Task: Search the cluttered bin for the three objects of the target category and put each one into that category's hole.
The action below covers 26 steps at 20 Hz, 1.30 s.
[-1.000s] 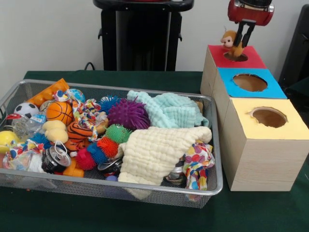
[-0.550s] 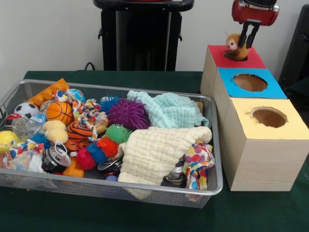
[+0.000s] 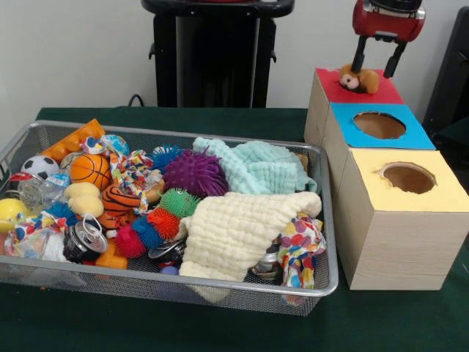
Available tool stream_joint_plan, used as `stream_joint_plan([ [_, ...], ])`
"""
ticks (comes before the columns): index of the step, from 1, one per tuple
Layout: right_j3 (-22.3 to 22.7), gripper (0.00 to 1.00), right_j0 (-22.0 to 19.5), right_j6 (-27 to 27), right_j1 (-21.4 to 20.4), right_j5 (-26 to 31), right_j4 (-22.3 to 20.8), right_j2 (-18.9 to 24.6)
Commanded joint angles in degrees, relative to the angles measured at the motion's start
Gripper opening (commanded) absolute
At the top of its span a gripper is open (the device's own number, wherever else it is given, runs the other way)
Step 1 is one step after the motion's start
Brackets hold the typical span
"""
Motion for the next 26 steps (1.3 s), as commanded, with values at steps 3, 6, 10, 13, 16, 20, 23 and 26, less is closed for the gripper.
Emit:
stream_joint_plan([
  [3,-3.1,1.0,-3.8,11.9,5.9,-4.9,2.4,3.2],
  [6,-3.0,1.0,-3.4,12.1,6.0,-5.3,2.4,3.3],
  [10,-3.3,1.0,-0.9,13.6,5.1,-3.7,3.0,2.5],
  [13,-2.2,1.0,-0.9,13.6,5.1,-3.4,3.8,3.5],
  [16,-2.6,1.0,0.3,14.3,4.4,-1.2,4.2,2.7],
  [20,-3.0,1.0,1.8,15.5,3.0,2.0,5.0,1.8],
  [23,-4.1,1.0,2.3,15.6,2.6,3.7,5.1,1.2],
  [26,-4.2,1.0,2.4,15.1,2.0,4.3,5.1,0.9],
])
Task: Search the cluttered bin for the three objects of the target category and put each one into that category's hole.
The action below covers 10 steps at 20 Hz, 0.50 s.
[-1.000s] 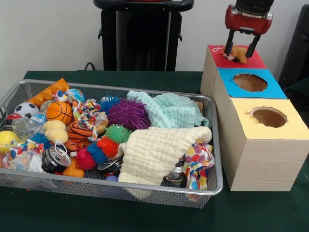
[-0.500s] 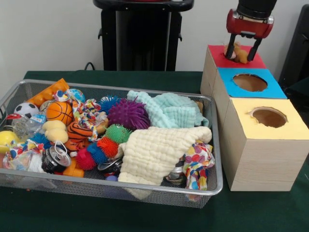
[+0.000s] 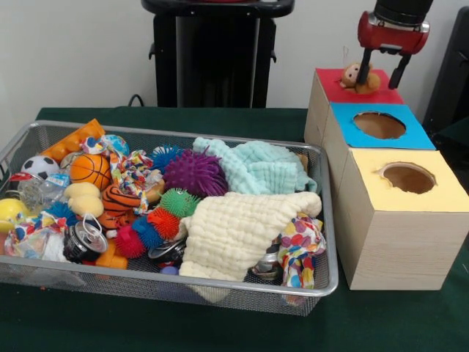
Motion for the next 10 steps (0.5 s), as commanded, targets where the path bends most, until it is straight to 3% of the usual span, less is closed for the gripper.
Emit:
stream_joint_plan([
  [1,-3.8,1.0,0.3,15.1,-0.9,7.3,3.0,0.5],
  [10,-4.4,1.0,1.0,15.3,-0.3,7.2,3.1,0.0],
])
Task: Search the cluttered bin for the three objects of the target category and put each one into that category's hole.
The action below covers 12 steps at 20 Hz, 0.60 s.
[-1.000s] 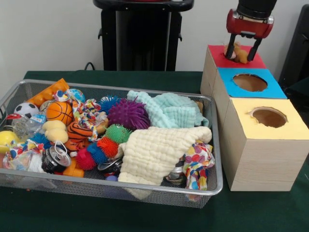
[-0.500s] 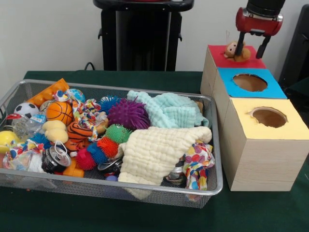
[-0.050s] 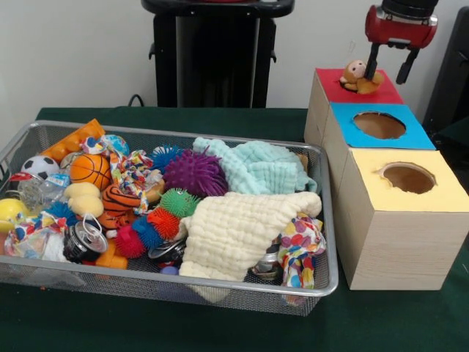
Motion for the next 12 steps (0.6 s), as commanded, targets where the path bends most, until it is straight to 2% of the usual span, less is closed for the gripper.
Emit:
stream_joint_plan([
  [1,-4.1,1.0,0.6,15.6,0.6,6.7,2.5,-0.1],
  [12,-2.6,1.0,0.9,15.8,0.6,6.6,3.6,0.4],
])
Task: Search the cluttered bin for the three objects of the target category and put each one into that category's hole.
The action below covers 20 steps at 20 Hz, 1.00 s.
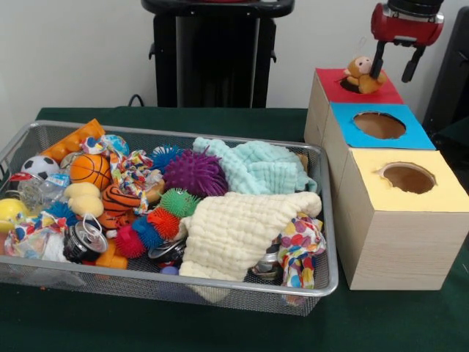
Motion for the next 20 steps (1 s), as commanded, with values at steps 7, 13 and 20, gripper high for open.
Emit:
stream_joint_plan([
  [7,1.8,1.0,-1.7,15.1,1.7,3.9,5.8,3.4],
  [13,0.3,1.0,-1.5,13.8,2.9,3.1,5.1,2.3],
  [20,-2.5,1.0,-0.8,11.7,4.3,0.8,1.8,-0.7],
])
